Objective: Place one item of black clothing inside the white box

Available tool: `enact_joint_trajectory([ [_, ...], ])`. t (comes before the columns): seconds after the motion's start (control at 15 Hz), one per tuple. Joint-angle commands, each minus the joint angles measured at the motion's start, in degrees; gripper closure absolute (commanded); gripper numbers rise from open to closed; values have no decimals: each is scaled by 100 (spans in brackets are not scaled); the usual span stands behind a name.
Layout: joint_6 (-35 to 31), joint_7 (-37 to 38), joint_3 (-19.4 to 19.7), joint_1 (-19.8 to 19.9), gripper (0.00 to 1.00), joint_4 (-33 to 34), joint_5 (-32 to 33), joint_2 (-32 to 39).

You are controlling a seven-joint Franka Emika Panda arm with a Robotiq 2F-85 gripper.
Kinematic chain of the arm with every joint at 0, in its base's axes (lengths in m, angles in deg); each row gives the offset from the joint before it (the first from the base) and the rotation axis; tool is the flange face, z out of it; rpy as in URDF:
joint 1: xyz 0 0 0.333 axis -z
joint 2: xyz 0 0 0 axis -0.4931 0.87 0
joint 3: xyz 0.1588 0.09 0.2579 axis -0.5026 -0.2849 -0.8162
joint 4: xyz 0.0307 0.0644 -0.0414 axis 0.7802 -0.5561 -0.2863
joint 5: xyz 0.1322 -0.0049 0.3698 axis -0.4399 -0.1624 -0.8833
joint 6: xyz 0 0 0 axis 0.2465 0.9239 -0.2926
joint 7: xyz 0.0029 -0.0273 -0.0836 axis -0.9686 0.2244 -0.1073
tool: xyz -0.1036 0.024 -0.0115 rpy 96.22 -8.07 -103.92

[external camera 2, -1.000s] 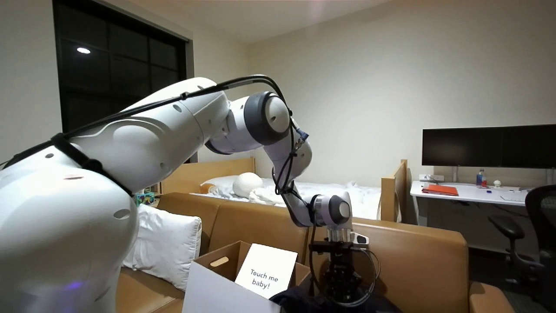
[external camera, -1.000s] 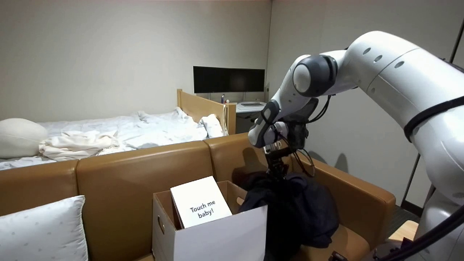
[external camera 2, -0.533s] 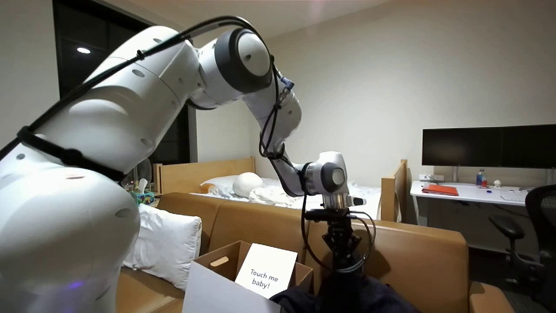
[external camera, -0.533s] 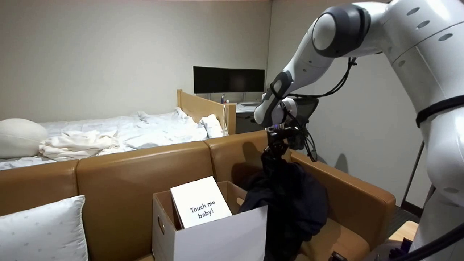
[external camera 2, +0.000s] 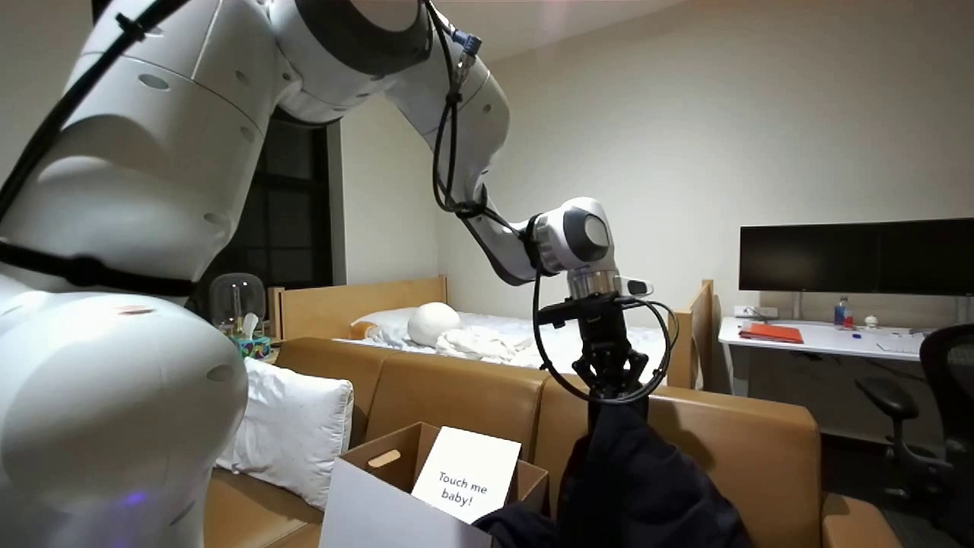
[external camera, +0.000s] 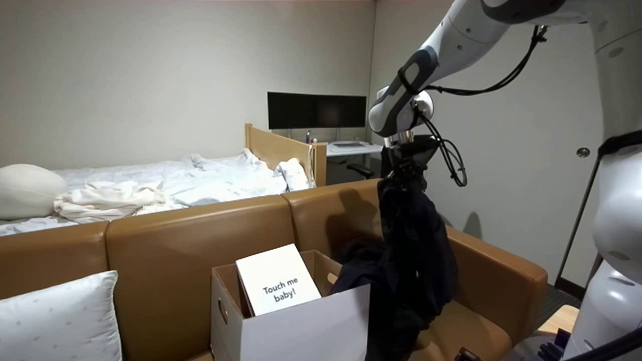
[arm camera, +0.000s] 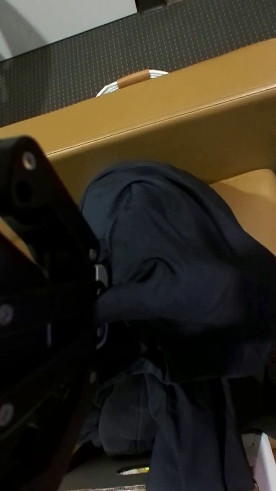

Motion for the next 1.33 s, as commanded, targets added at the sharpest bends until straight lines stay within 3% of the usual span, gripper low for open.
enact_joint_trajectory([
  [0.0, 19, 35, -157, 141, 99, -16, 57, -3],
  [0.13, -28, -21, -300, 45, 99, 31, 51, -148],
  [0.67, -122, 976, -682, -704, 99, 435, 2033, -1551],
  [0.87, 364, 1880, -1004, -734, 99, 635, 1857, -2145],
  [1.0, 545, 2456, -1270, -720, 99, 737, 2157, -2543],
  [1.07, 537, 2574, -1435, -707, 99, 766, 2431, -2747],
  [1.13, 416, 2162, -1379, -570, 99, 817, 2027, -2337],
  [1.27, 504, 2207, -1505, -561, 96, 818, 2038, -2529],
])
